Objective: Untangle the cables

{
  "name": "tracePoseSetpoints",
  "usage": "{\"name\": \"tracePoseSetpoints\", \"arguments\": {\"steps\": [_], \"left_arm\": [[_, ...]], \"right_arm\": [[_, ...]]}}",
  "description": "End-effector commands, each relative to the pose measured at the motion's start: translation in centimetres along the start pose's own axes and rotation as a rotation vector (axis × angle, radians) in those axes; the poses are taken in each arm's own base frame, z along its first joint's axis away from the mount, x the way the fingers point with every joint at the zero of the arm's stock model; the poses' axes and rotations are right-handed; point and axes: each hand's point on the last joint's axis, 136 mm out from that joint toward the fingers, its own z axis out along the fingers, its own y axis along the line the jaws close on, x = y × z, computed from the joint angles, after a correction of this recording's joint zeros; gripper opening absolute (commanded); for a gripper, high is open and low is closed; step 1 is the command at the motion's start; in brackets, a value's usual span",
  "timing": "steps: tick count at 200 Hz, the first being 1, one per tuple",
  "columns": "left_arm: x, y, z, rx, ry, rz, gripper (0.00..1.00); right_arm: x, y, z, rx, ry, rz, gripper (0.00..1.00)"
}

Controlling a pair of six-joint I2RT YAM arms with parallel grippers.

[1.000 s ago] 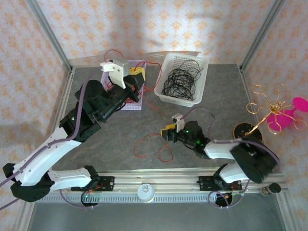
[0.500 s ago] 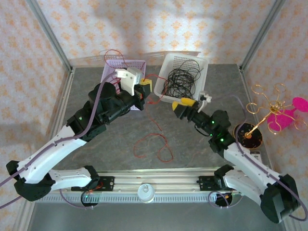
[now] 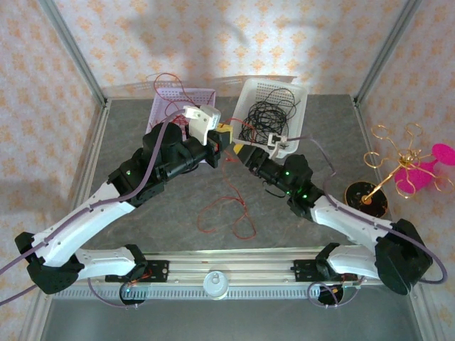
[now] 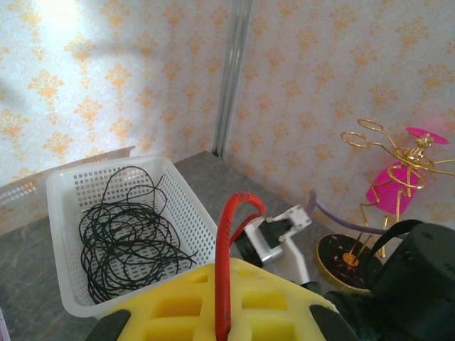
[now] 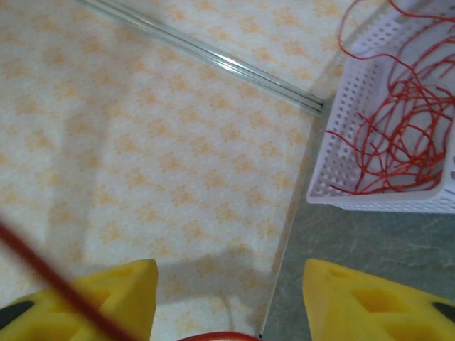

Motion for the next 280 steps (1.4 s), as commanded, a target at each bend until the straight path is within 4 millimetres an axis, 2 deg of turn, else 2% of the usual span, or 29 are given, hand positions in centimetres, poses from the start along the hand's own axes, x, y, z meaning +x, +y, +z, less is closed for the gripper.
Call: {"name": "tracePoseSetpoints", "arguments": {"steps": [1, 26, 44, 70, 84, 86, 114, 147, 195, 221, 243, 280], "left_arm": [[-1.1, -0.1, -0.6, 0.008, -0.030, -0.005, 0.00], [-1.6, 0.0, -1.1, -0.003, -0.044, -0.006, 0.00], [-1.9, 0.1, -1.4, -0.007, -0.050, -0.004, 0.00], [-2.1, 0.4, -1.8, -0.026, -0.046, 0.009, 0.00], [-2.2, 0.5, -1.9, -0.035, -0.036, 0.017, 0.00], [-2.3, 0.5, -1.9, -0.037, -0.037, 0.020, 0.00], [-2.8, 1.1, -2.2, -0.074, -0.023, 0.035, 0.00], [-3.2, 1.6, -2.5, -0.109, -0.016, 0.046, 0.00], [-3.8, 2.2, -3.2, -0.152, 0.001, 0.077, 0.00], [-4.0, 2.8, -3.7, -0.190, 0.007, 0.087, 0.00], [-4.0, 3.4, -3.9, -0.225, 0.012, 0.093, 0.00], [-3.7, 4.4, -3.8, -0.281, 0.036, 0.110, 0.00]], "right_arm": [[-0.3, 0.4, 1.1, 0.006, -0.025, -0.024, 0.45], [1.2, -1.5, 1.6, 0.086, 0.017, -0.154, 0.29], [1.2, -3.4, 1.1, 0.166, 0.013, -0.289, 0.19], [0.8, -4.6, -0.2, 0.227, 0.003, -0.535, 0.11], [1.2, -5.7, -0.6, 0.257, 0.040, -0.690, 0.07], [1.0, -5.1, -0.9, 0.246, 0.031, -0.709, 0.07], [1.0, -6.1, -2.5, 0.291, 0.045, -0.979, 0.07], [-0.7, -7.0, -4.3, 0.399, -0.027, -1.151, 0.07], [-1.3, -9.1, -5.0, 0.525, -0.002, -1.386, 0.09], [-3.0, -10.6, -5.9, 0.680, -0.030, -1.479, 0.15], [-4.2, -10.8, -6.7, 0.767, -0.069, -1.567, 0.22], [-5.1, -10.0, -6.8, 0.786, -0.125, -1.579, 0.12]]}}
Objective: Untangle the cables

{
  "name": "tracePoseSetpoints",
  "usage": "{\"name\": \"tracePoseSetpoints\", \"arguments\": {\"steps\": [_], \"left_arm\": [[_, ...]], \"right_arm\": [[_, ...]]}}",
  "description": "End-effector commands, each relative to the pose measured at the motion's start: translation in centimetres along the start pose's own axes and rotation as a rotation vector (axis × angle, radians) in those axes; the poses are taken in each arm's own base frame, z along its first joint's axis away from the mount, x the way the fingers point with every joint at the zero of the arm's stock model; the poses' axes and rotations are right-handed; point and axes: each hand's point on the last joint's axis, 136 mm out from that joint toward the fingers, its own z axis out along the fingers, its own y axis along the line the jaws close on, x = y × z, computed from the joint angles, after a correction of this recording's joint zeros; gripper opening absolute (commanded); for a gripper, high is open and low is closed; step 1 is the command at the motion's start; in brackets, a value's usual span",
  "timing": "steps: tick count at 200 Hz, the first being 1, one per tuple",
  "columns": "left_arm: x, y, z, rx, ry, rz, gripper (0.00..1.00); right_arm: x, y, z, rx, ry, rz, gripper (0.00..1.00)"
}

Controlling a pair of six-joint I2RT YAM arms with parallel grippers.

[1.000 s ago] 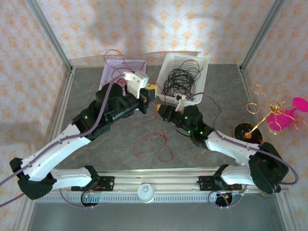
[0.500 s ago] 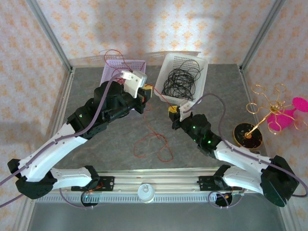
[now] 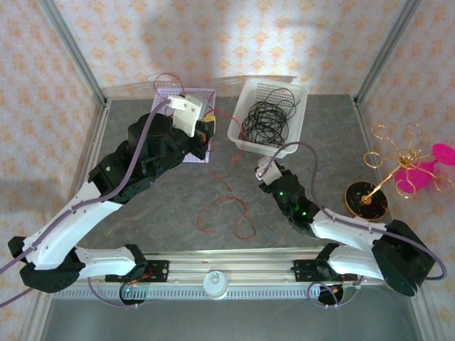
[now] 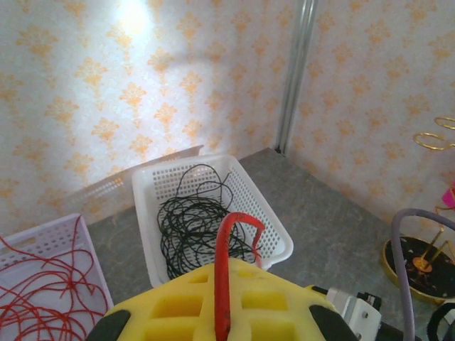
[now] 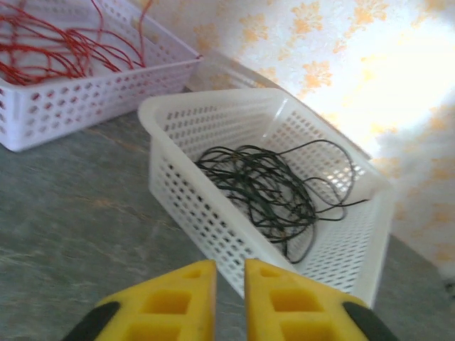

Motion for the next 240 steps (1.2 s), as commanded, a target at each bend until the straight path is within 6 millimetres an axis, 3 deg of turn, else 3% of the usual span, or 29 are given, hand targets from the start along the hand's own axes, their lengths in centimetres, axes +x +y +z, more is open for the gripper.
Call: {"name": "tracePoseSetpoints", "arguments": {"steps": [1, 21, 42, 82, 110, 143, 187, 240], "left_arm": [[-0.5, 1.6, -0.4, -0.079, 0.002, 0.026, 0.00], [0.0, 3.0, 0.4, -0.160, 0.026, 0.039, 0.00], [0.3, 4.8, 1.4, -0.234, 0.045, 0.041, 0.00], [-0.7, 9.3, 3.7, -0.366, 0.036, 0.016, 0.00], [-1.9, 13.7, 5.3, -0.476, 0.005, 0.000, 0.00], [-3.0, 20.3, 7.1, -0.617, -0.041, -0.020, 0.00], [0.2, 26.3, 12.3, -0.646, 0.017, -0.044, 0.00], [6.0, 30.0, 18.6, -0.578, 0.064, -0.131, 0.00]], "right_arm": [[-1.7, -2.2, -0.2, 0.101, -0.049, 0.003, 0.12], [-2.9, -1.9, -0.5, 0.055, -0.086, 0.113, 0.13], [-3.9, -0.6, -1.3, -0.058, -0.135, 0.244, 0.20], [-3.4, 0.7, -2.7, -0.176, -0.107, 0.457, 0.25], [-2.6, 1.8, -3.3, -0.246, -0.039, 0.564, 0.29], [-2.0, 2.6, -4.4, -0.304, -0.034, 0.631, 0.31], [-0.9, 2.9, -4.3, -0.300, 0.024, 0.704, 0.31], [0.5, 5.2, -3.8, -0.366, 0.139, 0.781, 0.32]]}}
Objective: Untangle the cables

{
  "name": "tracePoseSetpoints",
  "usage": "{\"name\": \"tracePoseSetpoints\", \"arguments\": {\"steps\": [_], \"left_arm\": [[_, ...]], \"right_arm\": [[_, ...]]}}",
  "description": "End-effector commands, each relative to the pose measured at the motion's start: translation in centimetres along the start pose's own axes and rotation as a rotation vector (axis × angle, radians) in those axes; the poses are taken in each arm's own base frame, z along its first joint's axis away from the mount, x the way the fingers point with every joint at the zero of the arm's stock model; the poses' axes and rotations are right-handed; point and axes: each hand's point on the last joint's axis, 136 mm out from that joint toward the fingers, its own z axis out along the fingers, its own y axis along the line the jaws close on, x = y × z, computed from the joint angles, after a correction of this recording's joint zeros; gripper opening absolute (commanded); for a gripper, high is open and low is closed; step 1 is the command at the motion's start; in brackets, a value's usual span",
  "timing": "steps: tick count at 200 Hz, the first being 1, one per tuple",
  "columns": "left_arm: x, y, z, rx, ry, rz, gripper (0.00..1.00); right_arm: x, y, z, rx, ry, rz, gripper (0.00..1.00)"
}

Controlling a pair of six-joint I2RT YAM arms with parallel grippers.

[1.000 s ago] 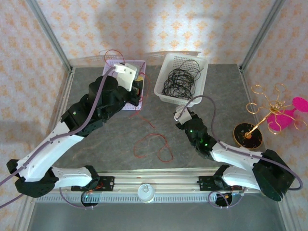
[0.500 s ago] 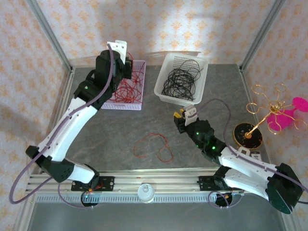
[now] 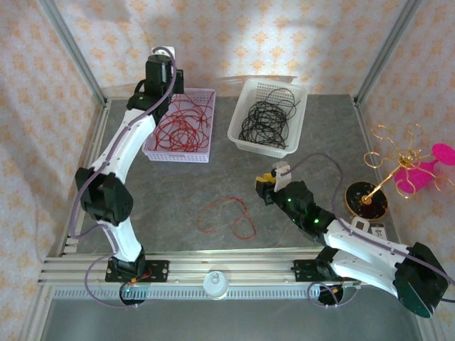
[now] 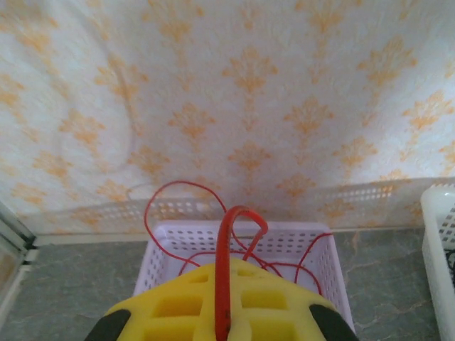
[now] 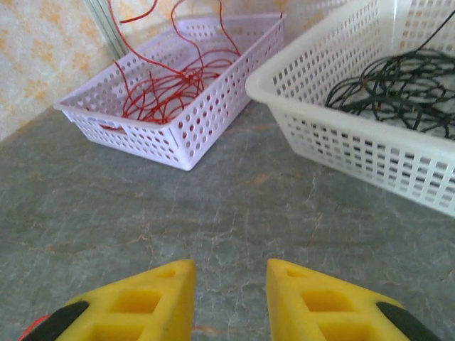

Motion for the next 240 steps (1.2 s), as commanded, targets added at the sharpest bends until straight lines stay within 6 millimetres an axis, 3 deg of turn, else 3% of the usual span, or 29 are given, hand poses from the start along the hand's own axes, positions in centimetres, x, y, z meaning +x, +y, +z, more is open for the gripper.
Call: {"name": "tracePoseSetpoints", "arguments": {"steps": [1, 12, 16, 37, 62, 84, 114, 125, 147, 176, 182, 207, 222, 240], "left_arm": [[-0.7, -0.6, 2.0, 0.065, -0.047, -0.058, 0.00], [0.2, -1.0, 2.9, 0.087, -0.029, -0.064, 0.00], [1.9, -1.2, 4.2, 0.091, 0.009, -0.061, 0.00], [5.2, -1.3, 6.2, 0.108, 0.088, -0.076, 0.00], [9.3, 0.9, 8.1, 0.111, 0.193, -0.173, 0.00], [12.6, 3.1, 9.0, 0.102, 0.290, -0.241, 0.00], [15.3, 3.9, 8.8, 0.082, 0.353, -0.242, 0.36], [15.8, 4.1, 8.5, 0.074, 0.363, -0.239, 0.43], [15.6, 4.4, 7.6, 0.063, 0.355, -0.240, 0.51], [14.4, 4.5, 5.5, 0.061, 0.337, -0.251, 0.57], [12.8, 4.6, 4.1, 0.064, 0.299, -0.258, 0.59], [11.7, 4.5, 0.2, 0.039, 0.236, -0.255, 0.73], [12.1, 4.1, -2.4, 0.016, 0.220, -0.242, 0.80], [13.6, 2.7, -6.2, 0.014, 0.227, -0.217, 0.80]], "right_arm": [[0.4, 0.5, 0.4, -0.019, 0.046, 0.084, 0.32], [1.0, 0.6, 0.7, -0.016, 0.076, 0.097, 0.32], [1.2, 0.5, 0.8, -0.014, 0.088, 0.097, 0.32], [2.1, 0.4, 1.1, -0.009, 0.119, 0.098, 0.32], [2.4, 0.1, 1.1, 0.006, 0.122, 0.085, 0.33], [3.2, -0.2, 1.5, 0.030, 0.174, 0.081, 0.44], [6.2, 0.6, 2.3, 0.007, 0.336, 0.125, 0.46], [7.1, 1.1, 2.2, -0.013, 0.383, 0.161, 0.46], [8.1, 2.4, 1.7, -0.077, 0.451, 0.206, 0.46], [8.5, 2.3, 1.0, -0.049, 0.496, 0.241, 0.46], [8.4, 2.2, 0.8, -0.047, 0.494, 0.243, 0.45], [8.0, 1.7, 0.2, -0.020, 0.483, 0.232, 0.46], [7.8, 1.6, -0.1, -0.010, 0.483, 0.232, 0.46], [7.6, 1.7, -0.4, -0.013, 0.486, 0.243, 0.46]]}}
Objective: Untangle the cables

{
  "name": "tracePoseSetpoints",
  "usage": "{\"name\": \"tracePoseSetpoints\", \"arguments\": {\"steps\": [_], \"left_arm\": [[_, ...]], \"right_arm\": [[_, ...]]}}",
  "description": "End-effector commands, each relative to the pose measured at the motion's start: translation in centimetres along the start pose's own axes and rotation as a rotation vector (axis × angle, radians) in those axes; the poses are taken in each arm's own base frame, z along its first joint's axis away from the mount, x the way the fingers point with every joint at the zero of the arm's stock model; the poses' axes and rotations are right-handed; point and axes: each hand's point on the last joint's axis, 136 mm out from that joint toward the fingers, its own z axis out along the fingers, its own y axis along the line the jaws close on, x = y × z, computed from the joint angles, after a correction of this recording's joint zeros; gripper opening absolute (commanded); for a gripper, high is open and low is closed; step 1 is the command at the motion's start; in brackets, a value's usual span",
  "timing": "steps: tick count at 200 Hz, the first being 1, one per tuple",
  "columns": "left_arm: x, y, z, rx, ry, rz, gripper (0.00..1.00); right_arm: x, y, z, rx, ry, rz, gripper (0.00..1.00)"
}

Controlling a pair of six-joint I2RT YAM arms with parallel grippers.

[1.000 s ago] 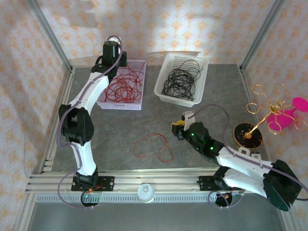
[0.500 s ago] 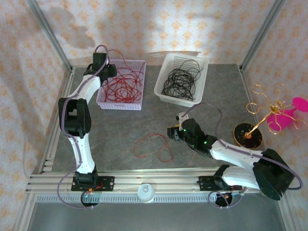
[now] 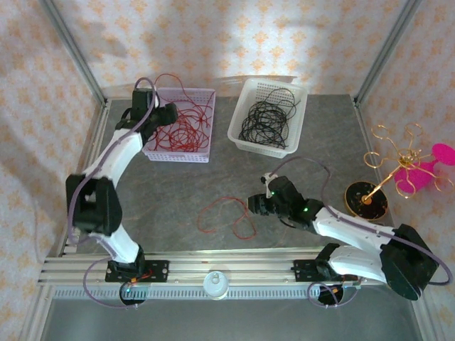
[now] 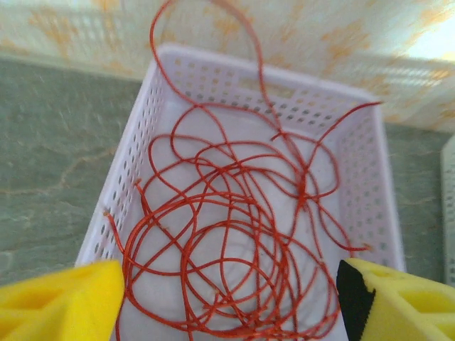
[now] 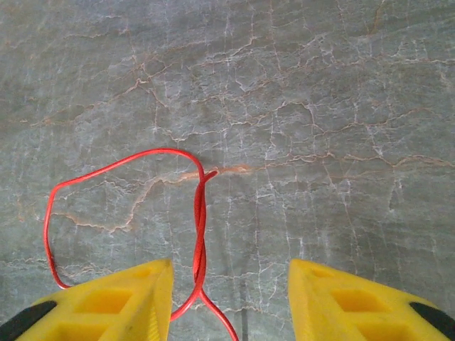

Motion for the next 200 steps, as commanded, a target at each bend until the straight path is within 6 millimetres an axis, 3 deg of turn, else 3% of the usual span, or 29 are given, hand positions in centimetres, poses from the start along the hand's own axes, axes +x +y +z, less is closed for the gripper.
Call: {"name": "tracePoseSetpoints", "arguments": {"steps": [1, 27, 44, 85, 125, 154, 200], "left_arm": [[2.0, -1.0, -3.6, -0.032, -0.034, 0.016, 0.80], [9.8, -4.3, -7.4, 0.070, 0.027, 0.098, 0.71], [15.2, -5.9, -9.1, 0.129, 0.100, 0.137, 0.72], [24.3, -9.4, -12.7, 0.256, 0.231, 0.184, 0.79], [29.4, -11.0, -13.2, 0.299, 0.317, 0.281, 0.86], [31.9, -10.5, -12.4, 0.279, 0.371, 0.365, 0.87], [34.1, -9.5, -11.3, 0.215, 0.445, 0.393, 0.64]], "right_arm": [[-0.7, 0.4, -0.9, 0.007, -0.007, 0.020, 0.46], [-0.6, 0.3, -0.9, 0.008, -0.009, 0.025, 0.46], [-0.8, 0.2, -0.7, 0.016, -0.013, 0.016, 0.46], [-1.6, 0.3, -0.1, 0.032, -0.019, -0.012, 0.47], [-1.3, 0.4, 0.5, 0.023, -0.002, -0.005, 0.48], [-1.0, 0.1, 0.1, 0.033, -0.004, -0.009, 0.49], [0.0, -0.4, -0.8, 0.040, 0.007, 0.019, 0.50]]}}
